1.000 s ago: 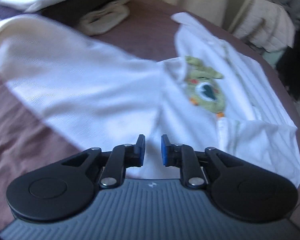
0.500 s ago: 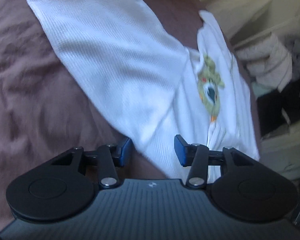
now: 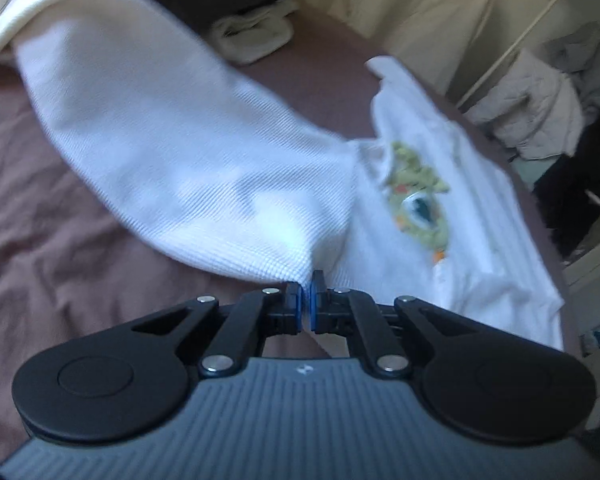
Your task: Fold clothes
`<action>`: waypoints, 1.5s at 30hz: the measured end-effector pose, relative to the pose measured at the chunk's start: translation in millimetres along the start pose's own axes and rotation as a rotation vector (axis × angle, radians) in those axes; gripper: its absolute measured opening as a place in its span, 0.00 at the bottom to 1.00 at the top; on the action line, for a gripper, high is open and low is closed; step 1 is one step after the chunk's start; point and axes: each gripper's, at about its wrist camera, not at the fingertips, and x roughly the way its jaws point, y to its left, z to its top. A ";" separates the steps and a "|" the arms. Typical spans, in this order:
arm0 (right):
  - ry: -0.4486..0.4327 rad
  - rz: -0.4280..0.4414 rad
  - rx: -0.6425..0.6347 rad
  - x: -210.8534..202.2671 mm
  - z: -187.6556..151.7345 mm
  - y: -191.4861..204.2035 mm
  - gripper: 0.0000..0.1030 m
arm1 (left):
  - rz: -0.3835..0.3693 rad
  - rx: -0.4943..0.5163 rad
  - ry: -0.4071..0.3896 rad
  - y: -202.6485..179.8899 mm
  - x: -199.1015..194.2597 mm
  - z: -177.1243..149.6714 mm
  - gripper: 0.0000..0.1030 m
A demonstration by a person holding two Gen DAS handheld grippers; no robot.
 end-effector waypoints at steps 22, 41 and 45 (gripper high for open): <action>0.042 -0.004 -0.052 -35.5 -16.2 -16.5 0.10 | 0.006 -0.264 0.050 43.5 1.3 -12.6 0.01; 0.071 -0.029 -0.136 -21.3 10.6 0.2 0.10 | 0.083 -0.128 0.029 49.9 -9.7 -15.6 0.01; 0.091 -0.041 -0.166 -24.2 12.6 3.0 0.15 | 0.136 -0.083 0.035 50.5 -17.4 -14.4 0.01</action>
